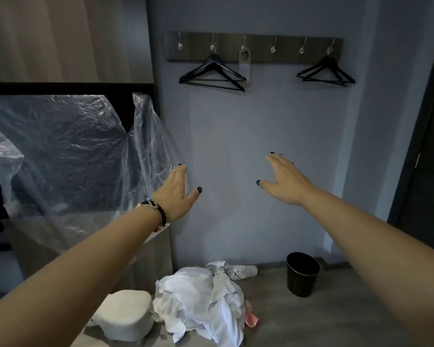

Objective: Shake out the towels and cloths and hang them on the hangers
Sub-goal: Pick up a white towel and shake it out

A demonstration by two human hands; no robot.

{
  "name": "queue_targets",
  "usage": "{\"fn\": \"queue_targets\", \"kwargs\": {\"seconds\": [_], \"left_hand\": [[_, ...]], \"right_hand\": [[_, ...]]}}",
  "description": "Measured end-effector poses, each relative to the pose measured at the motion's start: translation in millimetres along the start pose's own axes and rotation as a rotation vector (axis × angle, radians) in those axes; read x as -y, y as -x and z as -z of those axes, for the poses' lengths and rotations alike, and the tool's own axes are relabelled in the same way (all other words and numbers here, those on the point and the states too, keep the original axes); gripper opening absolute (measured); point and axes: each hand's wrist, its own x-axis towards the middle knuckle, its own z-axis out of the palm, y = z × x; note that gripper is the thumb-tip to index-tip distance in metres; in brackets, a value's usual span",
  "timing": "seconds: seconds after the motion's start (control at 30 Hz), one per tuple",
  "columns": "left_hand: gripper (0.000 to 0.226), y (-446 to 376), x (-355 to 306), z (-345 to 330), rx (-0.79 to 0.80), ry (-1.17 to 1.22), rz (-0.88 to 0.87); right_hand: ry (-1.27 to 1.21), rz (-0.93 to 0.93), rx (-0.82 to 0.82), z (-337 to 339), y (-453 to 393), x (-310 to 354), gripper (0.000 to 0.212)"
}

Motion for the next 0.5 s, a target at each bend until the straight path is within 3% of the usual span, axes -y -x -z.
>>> {"fn": "queue_targets", "kwargs": {"seconds": [0.5], "left_hand": [[0.076,-52.3,55.1,-80.1,0.138,0.137,-0.054]], "right_hand": [[-0.068,0.045,0.094,-98.8,-44.0,-20.5,0.073]]}}
